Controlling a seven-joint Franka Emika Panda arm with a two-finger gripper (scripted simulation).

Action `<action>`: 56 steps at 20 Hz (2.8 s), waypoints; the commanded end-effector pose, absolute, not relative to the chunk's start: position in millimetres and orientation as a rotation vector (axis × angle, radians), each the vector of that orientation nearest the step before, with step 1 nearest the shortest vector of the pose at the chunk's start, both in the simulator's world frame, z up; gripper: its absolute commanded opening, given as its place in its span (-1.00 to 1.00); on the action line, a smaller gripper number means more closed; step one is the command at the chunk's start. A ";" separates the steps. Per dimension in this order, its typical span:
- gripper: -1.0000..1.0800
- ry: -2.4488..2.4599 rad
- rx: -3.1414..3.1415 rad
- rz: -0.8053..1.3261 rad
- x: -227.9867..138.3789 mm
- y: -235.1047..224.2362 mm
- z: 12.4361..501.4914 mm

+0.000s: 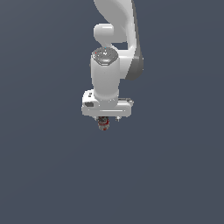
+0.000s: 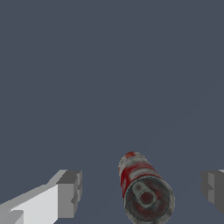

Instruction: Pick up the object and move it to a goal position.

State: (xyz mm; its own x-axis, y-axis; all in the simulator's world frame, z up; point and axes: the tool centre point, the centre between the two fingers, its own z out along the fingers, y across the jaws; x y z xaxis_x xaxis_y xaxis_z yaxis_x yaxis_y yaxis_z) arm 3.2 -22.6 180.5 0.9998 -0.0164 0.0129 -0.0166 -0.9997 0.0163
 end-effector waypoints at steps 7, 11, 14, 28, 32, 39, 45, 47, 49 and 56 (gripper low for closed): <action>0.92 -0.068 3.131 0.042 7.0 -41.6 190.7; 0.92 -0.086 3.133 0.049 8.3 -47.7 194.4; 0.92 -0.074 3.132 0.047 7.5 -46.5 193.1; 0.92 0.198 3.127 0.033 -10.5 -49.4 174.7; 0.92 0.349 3.114 0.026 -21.0 -50.4 164.8; 0.92 0.632 3.072 0.013 -41.6 -51.4 147.2; 0.92 0.819 3.030 0.005 -55.8 -51.5 136.0; 0.92 0.864 3.018 0.004 -59.4 -51.5 133.4; 0.92 0.901 3.008 0.002 -62.3 -51.4 131.2; 0.92 0.966 2.989 0.000 -67.5 -51.3 127.5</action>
